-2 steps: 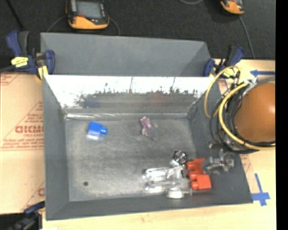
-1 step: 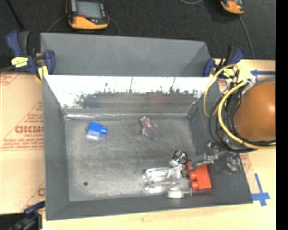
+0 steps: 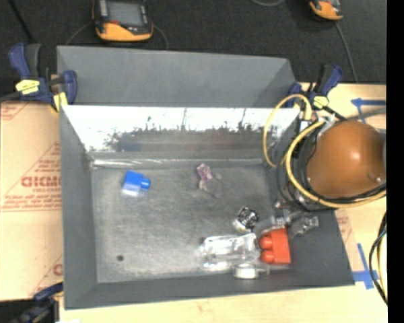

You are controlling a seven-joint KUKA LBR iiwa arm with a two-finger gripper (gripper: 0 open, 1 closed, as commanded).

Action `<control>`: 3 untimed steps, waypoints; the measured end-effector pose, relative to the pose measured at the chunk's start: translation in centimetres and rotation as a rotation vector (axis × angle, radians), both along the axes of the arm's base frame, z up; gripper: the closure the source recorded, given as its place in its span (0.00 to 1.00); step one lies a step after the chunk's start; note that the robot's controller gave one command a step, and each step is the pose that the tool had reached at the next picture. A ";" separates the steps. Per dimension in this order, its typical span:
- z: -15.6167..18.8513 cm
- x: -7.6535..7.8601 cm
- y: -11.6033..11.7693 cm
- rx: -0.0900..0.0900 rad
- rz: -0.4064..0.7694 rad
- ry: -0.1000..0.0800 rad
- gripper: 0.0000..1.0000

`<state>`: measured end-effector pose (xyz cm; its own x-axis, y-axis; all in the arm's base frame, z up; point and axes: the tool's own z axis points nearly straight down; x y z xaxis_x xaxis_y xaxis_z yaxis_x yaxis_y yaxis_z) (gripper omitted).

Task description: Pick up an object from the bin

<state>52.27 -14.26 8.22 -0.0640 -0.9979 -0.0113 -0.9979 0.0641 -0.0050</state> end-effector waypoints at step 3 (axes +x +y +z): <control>13.3 0.4 5.9 -0.012 0.208 -0.003 1.00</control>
Offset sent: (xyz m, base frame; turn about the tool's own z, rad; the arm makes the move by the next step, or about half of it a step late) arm 0.0000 0.0000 0.0000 0.0000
